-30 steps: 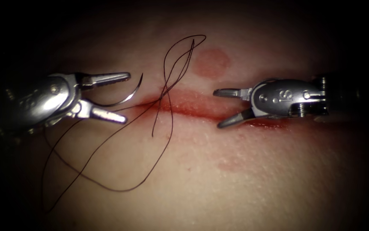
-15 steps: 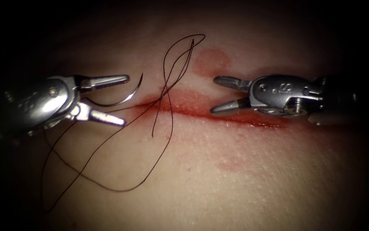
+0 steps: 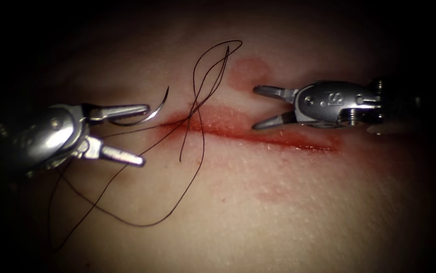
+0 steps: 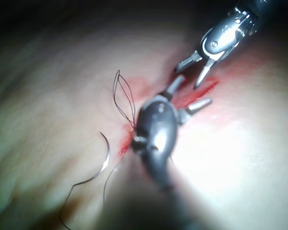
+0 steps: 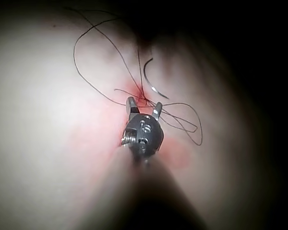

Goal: Wound Closure
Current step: Pull the right grip up and the left grip down to tighten the knot.

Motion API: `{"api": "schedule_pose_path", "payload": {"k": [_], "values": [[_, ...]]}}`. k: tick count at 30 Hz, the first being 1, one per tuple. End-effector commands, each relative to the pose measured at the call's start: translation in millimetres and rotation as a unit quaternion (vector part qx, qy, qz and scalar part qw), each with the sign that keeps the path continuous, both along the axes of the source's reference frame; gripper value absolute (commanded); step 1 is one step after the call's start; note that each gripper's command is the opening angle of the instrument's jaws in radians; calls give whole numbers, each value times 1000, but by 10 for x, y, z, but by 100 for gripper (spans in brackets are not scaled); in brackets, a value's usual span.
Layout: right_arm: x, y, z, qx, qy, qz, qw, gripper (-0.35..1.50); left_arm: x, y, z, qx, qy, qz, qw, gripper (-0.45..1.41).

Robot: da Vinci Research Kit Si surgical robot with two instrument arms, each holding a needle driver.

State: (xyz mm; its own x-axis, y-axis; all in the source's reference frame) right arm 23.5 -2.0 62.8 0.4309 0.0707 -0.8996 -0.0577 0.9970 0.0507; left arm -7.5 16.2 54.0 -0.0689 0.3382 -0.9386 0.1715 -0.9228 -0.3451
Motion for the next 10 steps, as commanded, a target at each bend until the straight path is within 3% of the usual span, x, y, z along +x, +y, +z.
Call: {"api": "schedule_pose_path", "payload": {"k": [1, 10], "values": [[14, -6, 4, -2, 6, -7, 1000, 128, -4, -1, 8, 0, 0, 0, 1000, 43], [16, -2, 11, -3, 6, -13, 1000, 130, -4, -1, 14, -1, 5, -4, 1000, 43]]}}
